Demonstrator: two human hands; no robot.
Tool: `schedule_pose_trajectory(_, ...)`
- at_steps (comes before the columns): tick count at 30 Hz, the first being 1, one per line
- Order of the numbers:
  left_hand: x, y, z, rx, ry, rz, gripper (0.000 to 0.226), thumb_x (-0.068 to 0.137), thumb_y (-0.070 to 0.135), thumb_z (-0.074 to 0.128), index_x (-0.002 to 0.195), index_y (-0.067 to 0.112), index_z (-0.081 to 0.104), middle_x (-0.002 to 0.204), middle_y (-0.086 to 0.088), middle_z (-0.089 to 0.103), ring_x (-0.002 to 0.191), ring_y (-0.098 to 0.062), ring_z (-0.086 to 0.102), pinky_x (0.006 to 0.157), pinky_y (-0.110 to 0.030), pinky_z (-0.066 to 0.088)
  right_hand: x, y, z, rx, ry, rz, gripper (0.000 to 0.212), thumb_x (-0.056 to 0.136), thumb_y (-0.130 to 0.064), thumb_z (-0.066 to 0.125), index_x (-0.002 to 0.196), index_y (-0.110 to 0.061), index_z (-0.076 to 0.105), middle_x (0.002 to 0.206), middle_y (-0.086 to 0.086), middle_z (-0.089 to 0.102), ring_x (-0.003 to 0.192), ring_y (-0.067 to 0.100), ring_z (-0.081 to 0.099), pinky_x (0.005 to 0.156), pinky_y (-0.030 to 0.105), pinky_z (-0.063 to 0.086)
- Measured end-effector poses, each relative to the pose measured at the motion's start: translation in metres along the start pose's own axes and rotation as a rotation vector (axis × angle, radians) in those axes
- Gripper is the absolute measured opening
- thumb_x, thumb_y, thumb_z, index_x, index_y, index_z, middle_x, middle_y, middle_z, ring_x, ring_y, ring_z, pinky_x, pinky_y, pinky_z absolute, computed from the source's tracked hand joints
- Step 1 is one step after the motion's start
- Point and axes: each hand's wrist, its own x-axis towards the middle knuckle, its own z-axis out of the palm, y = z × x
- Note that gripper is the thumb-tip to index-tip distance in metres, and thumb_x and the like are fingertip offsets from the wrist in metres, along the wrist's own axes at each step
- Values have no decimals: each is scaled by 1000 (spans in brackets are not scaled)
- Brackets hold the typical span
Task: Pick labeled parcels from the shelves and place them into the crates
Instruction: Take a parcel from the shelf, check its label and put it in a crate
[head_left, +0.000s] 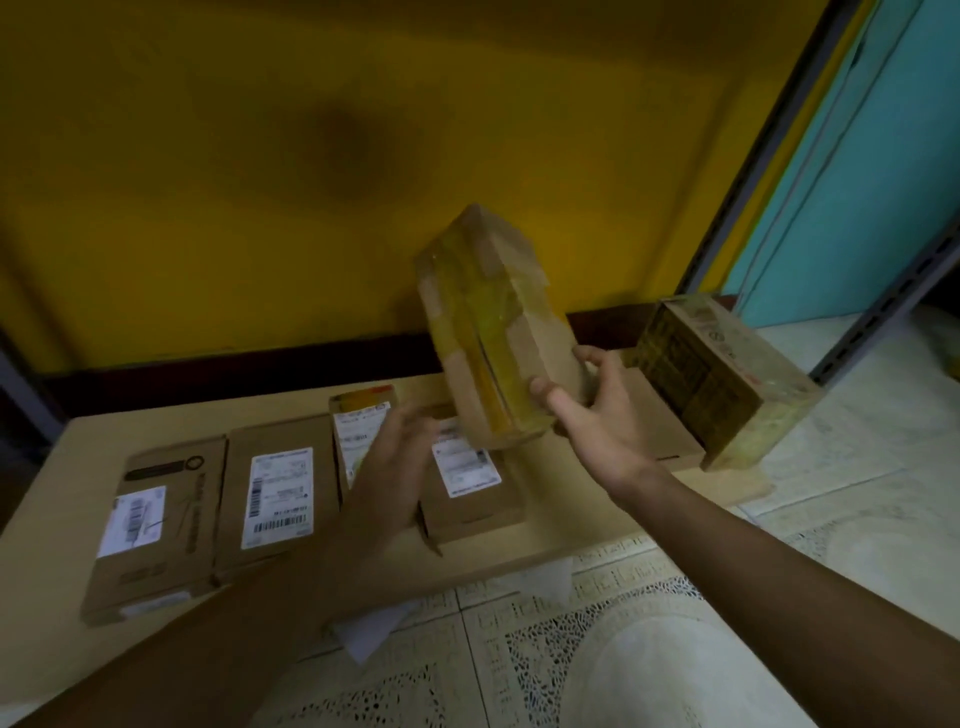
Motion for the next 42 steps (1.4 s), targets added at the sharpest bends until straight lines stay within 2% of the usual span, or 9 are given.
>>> schedule_pose_trajectory(4,3,23,-25,-649,23,-315,48,104,54,36,97,17,66,89,-1,66,86,-24,66,71,-40,57,-19,-13,25,260,-264,69,68,63,-64,72,124,-37,55,118,-5,70,106,20,69,95,53,56)
schedule_pose_trajectory(7,-4,20,-47,-839,3,-328,29,91,49,53,89,21,61,93,-1,54,98,-27,57,89,-42,49,-27,-15,39,402,-498,177,67,70,-60,68,128,-28,59,124,5,70,112,27,68,96,53,56)
schedule_pose_trajectory(12,-15,27,-69,-735,58,-274,35,102,38,53,130,18,60,121,-5,73,113,-25,67,86,-46,56,-25,-25,59,281,-273,-2,19,103,-32,54,120,-31,61,113,-5,71,103,10,68,88,34,56)
schedule_pose_trajectory(17,-23,30,-81,-539,129,-177,27,104,20,55,131,20,53,125,-7,71,114,-31,67,90,-59,56,-19,-27,77,67,-85,-237,40,97,3,52,110,-34,60,108,-13,66,90,4,64,69,29,54)
schedule_pose_trajectory(21,-28,33,-90,-482,165,-146,28,102,21,59,129,21,54,121,-6,73,113,-30,68,91,-62,55,-19,-23,88,52,-116,-187,37,97,1,45,107,-29,63,105,-8,70,87,17,66,73,42,55)
schedule_pose_trajectory(25,-29,31,-96,-436,185,-116,30,101,22,60,130,25,53,119,-4,73,112,-28,67,88,-58,57,-23,-24,93,33,-129,-183,32,99,-1,48,107,-28,64,104,-14,69,90,7,64,73,31,53)
schedule_pose_trajectory(33,-32,29,-107,-293,198,-36,29,98,25,65,124,34,56,109,-2,76,100,-20,73,78,-51,62,-28,-26,103,73,-324,-153,32,100,-43,58,131,-35,55,117,-11,68,105,6,65,83,36,58)
schedule_pose_trajectory(37,-35,27,-122,-174,208,15,24,99,23,64,120,34,59,103,-3,73,91,-14,74,69,-39,60,-29,-25,111,102,-336,-110,18,97,-47,58,108,-33,62,110,-2,70,104,18,68,85,53,59)
schedule_pose_trajectory(42,-44,28,-138,-77,187,46,22,102,18,58,119,32,56,105,-4,74,94,-15,72,68,-31,60,-34,-36,119,78,-357,-136,29,90,-56,58,86,-27,61,89,-10,73,95,16,69,82,42,54)
